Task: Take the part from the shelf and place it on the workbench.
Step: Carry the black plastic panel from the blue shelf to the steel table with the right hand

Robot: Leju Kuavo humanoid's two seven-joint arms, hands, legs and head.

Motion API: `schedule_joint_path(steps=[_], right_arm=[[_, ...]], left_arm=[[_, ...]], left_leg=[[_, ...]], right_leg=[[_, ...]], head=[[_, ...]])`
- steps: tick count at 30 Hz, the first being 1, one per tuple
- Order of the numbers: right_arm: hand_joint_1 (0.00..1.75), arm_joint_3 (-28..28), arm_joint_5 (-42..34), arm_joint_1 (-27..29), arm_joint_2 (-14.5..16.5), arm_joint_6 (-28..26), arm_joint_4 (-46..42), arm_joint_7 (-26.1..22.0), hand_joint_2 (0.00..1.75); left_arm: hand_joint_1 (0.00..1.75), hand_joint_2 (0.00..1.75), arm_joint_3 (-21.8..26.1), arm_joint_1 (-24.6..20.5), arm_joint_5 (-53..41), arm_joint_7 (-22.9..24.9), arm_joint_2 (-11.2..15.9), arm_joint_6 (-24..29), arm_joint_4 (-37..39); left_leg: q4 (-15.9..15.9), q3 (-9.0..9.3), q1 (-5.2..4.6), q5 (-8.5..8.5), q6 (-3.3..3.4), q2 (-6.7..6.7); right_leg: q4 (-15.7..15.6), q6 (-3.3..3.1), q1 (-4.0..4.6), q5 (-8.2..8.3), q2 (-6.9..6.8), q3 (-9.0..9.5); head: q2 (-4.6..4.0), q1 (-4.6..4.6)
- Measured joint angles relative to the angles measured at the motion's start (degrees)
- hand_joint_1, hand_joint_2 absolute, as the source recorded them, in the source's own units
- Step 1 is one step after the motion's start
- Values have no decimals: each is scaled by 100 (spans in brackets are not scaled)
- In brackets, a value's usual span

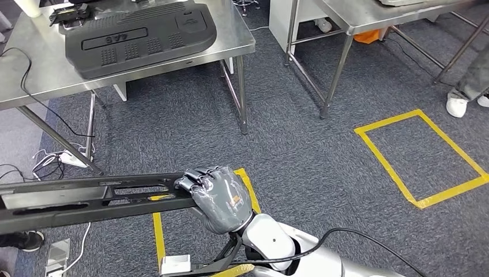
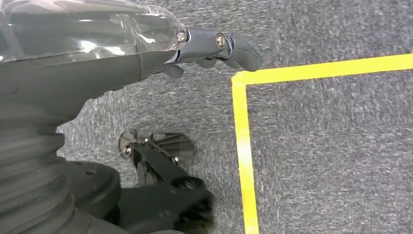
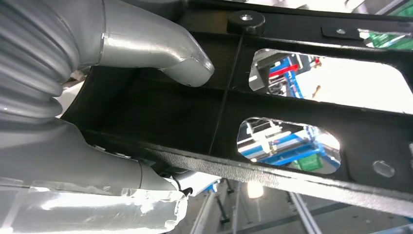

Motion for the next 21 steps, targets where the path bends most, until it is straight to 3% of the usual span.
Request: schedule_joint_path(steps=[1, 3, 5, 7, 10, 13, 14, 15, 16, 19, 21], right_arm=[[175, 1, 0, 0, 0, 0, 5, -5, 175], [175, 1, 0, -4, 0, 0, 13, -11, 175], [175, 1, -1, -9, 0, 0, 16, -10, 175], [175, 2, -2, -12, 0, -1, 19, -4, 175], [175, 1, -2, -20, -1, -2, 20, -1, 175], [175, 0, -5, -13, -5, 1, 26, 4, 175], [175, 1, -7, -3, -8, 2, 31, 8, 175], [175, 1, -9, 6, -10, 2, 36, 13, 175], [175, 2, -10, 10, -13, 2, 40, 16, 175], [175, 2, -11, 10, -14, 2, 44, 18, 175], [175, 2, -13, 9, -15, 2, 46, 17, 175]], left_arm=[[0, 175, -1, 4, 2, 0, 0, 1, 0], [0, 175, -2, 3, 3, 0, 4, 1, 0], [0, 175, -2, -3, 2, 0, 10, 1, 0], [0, 175, -3, 2, 1, 0, 13, 1, 0], [0, 175, -3, 11, 2, 0, 13, 4, 0], [0, 175, -2, 2, 10, 0, 13, 23, 0], [0, 175, -2, 4, 17, 0, 13, 28, 0], [0, 175, -3, 7, 22, 0, 13, 32, 0], [0, 175, -3, 8, 27, 0, 13, 34, 0], [0, 175, -3, 4, 36, 0, 12, 36, 0], [0, 175, -2, 3, 38, 0, 12, 36, 0]], left_leg=[[-146, 51, -30, 153, 54, 2], [-927, 394, -108, 582, 197, 45], [-1546, 650, -179, 791, 274, 117], [-1678, 676, -213, 793, 277, 122], [-1782, 718, -155, 849, 326, 74], [-1822, 738, -134, 870, 368, 33], [-1819, 738, -134, 867, 372, 12], [-1816, 740, -134, 863, 375, -13], [-1809, 743, -133, 857, 372, -42], [-1763, 747, -132, 818, 324, -130], [-1738, 721, -132, 806, 267, -172]], right_leg=[[0, -12, 24, -12, -27, 21], [-5, -22, 59, -41, -75, 78], [-11, 0, 86, -66, -111, 105], [-32, 43, 92, -71, -146, 108], [101, 132, 89, -194, -78, 78], [1021, 194, 66, -664, 72, -358], [1322, 207, 58, -755, 84, -517], [1463, 216, 52, -742, 88, -604], [1373, 216, 46, -614, 91, -583], [305, 177, 32, -55, 186, -129], [-54, 129, 44, 36, 244, 11]], head=[[0, 0], [0, 2], [0, 7], [0, 6], [0, 17], [0, 61], [0, 70], [0, 78], [0, 85], [0, 104], [0, 104]])
